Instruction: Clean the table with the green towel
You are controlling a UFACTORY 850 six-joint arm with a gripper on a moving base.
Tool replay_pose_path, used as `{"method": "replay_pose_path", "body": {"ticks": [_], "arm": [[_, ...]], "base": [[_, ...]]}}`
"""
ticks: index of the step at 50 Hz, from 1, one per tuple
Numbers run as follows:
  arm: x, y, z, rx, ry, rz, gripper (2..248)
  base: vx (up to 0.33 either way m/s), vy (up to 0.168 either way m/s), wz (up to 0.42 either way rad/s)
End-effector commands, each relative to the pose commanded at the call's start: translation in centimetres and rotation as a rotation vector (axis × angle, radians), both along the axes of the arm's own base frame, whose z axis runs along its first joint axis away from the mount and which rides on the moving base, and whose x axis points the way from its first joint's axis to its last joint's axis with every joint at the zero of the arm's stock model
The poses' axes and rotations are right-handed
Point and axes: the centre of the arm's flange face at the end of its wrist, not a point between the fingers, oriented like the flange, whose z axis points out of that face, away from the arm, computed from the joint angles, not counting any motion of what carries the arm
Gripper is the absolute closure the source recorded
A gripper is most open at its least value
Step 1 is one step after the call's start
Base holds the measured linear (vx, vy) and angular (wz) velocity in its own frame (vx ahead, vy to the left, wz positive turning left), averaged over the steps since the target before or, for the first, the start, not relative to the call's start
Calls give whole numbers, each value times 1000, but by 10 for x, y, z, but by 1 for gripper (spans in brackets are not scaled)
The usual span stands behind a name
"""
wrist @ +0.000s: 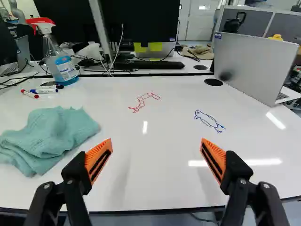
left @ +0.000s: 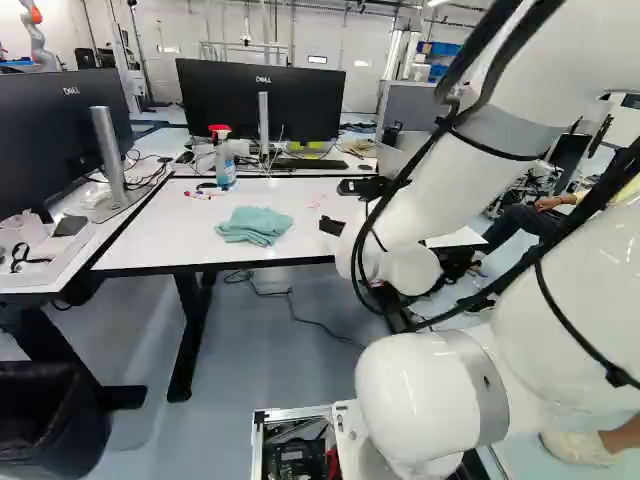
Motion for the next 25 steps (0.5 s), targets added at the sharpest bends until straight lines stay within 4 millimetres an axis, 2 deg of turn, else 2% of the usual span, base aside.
{"method": "replay_pose_path", "body": {"ticks": [25], "arm": [[31, 25, 10, 1, -11, 77, 3]], "base": [[0, 0, 0]]}}
